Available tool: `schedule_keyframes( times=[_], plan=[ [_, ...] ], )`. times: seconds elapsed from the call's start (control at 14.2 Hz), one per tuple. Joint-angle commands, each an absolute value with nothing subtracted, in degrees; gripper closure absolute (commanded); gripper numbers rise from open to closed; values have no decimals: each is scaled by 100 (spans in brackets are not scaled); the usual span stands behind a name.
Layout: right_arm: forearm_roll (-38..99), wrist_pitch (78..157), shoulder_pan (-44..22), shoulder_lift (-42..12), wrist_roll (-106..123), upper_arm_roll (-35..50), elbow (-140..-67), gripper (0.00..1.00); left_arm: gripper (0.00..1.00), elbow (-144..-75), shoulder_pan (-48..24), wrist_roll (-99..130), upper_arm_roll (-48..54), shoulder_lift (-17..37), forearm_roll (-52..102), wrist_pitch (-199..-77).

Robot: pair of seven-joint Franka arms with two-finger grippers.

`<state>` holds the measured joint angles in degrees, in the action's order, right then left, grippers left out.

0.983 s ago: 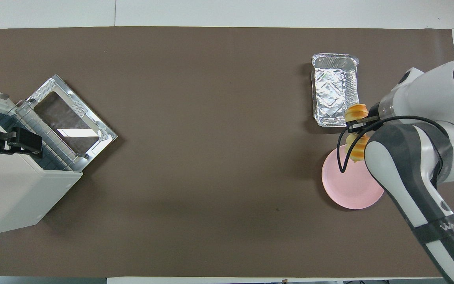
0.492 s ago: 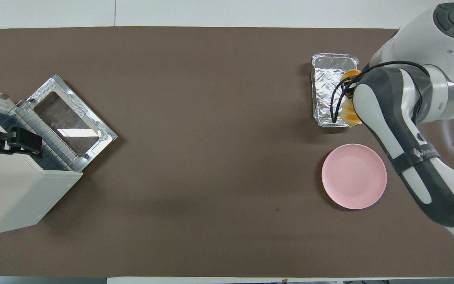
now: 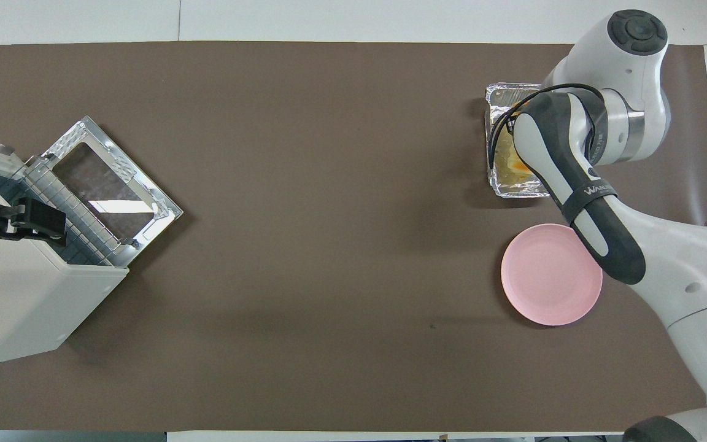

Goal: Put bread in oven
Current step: 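Lower the bread into the foil tray and open the right gripper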

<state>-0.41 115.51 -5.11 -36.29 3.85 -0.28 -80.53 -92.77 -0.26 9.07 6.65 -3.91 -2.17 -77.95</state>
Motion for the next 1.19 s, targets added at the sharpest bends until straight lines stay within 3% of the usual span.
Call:
schedule_keyframes(
  times=[0.0, 0.07, 0.14, 0.21, 0.77, 1.12],
  plan=[
    [-158, 11970, -562, -3542, 290, -9, -8516, 100, 0, -9431, 44, 879, 686, -545, -149, -7866],
    [-176, 11971, -554, -3533, 281, 0, -8525, 100, 0, -9439, 44, 879, 686, -545, -149, -7866],
    [-176, 11962, -554, -3533, 281, 0, -8534, 67, 0, -9439, 44, 879, 686, -545, -149, -7866],
    [-176, 11927, -554, -3525, 281, 0, -8525, 1, 0, -9439, 44, 879, 686, -545, -149, -7866],
    [-185, 11181, -361, -3392, 308, 0, -7964, 0, 0, -9431, 44, 879, 686, -545, -149, -7866],
    [-193, 11494, 157, -3375, 1158, 0, -7954, 0, 0, -9431, 44, 879, 686, -545, -149, -7866]
  ],
)
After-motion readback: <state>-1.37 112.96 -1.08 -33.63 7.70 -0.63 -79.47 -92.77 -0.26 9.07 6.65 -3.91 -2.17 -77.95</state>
